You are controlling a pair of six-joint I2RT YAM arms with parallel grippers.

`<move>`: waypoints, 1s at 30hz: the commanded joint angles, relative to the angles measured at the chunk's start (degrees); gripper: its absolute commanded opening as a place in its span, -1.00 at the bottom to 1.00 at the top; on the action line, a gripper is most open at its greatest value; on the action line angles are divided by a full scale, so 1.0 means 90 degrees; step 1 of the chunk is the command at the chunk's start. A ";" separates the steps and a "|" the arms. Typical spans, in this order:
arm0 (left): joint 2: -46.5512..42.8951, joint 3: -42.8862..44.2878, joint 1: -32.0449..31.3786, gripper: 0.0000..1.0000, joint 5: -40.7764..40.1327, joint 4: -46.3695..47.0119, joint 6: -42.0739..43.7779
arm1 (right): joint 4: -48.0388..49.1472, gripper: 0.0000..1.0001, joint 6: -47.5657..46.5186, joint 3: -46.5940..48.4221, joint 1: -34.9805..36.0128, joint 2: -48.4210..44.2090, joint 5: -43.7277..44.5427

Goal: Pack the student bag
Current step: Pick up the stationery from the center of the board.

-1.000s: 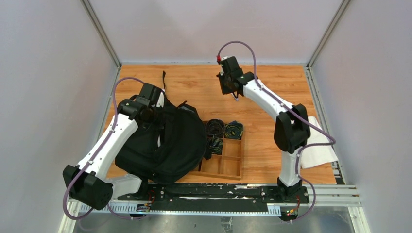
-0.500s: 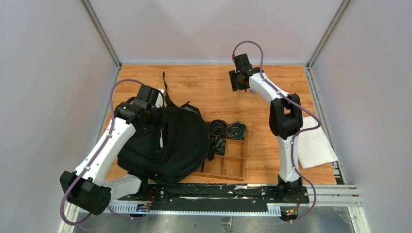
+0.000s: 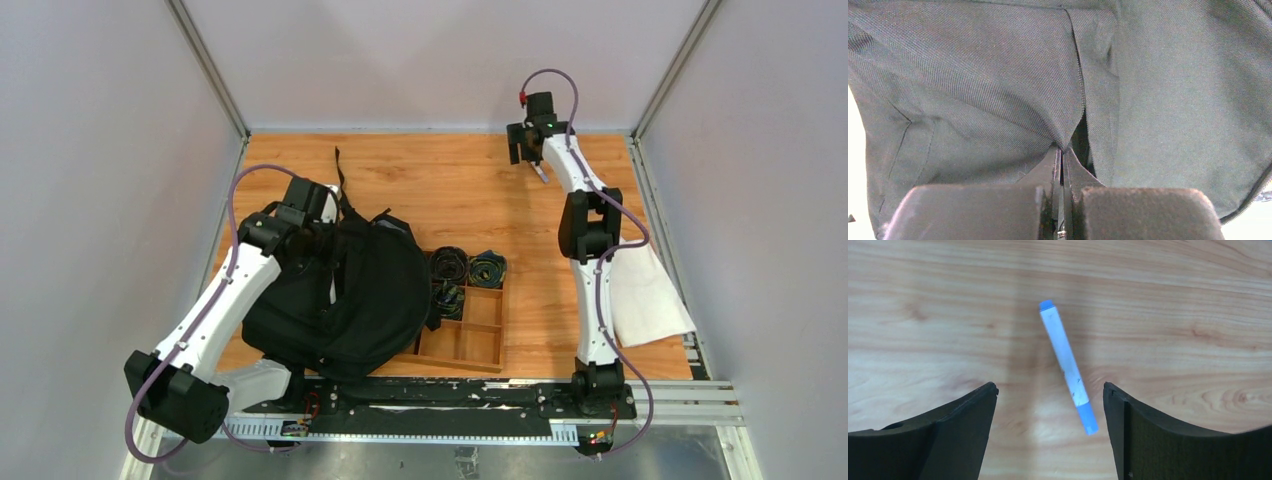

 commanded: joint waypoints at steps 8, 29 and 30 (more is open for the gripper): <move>0.0167 -0.0012 -0.0033 -1.00 0.0215 0.0345 -0.0195 | -0.1009 0.37 0.0467 0.1204 -0.0962 0.1387 -0.1257; 0.0118 0.0149 -0.0032 -1.00 0.0532 0.0458 -0.0107 | -0.0660 -1.00 0.1367 -0.2258 -0.0967 -0.1507 -0.1477; 0.0085 0.0156 -0.0033 -1.00 0.0529 0.0457 -0.0099 | -0.0572 -1.00 0.1401 -0.2536 -0.0971 -0.1797 -0.1544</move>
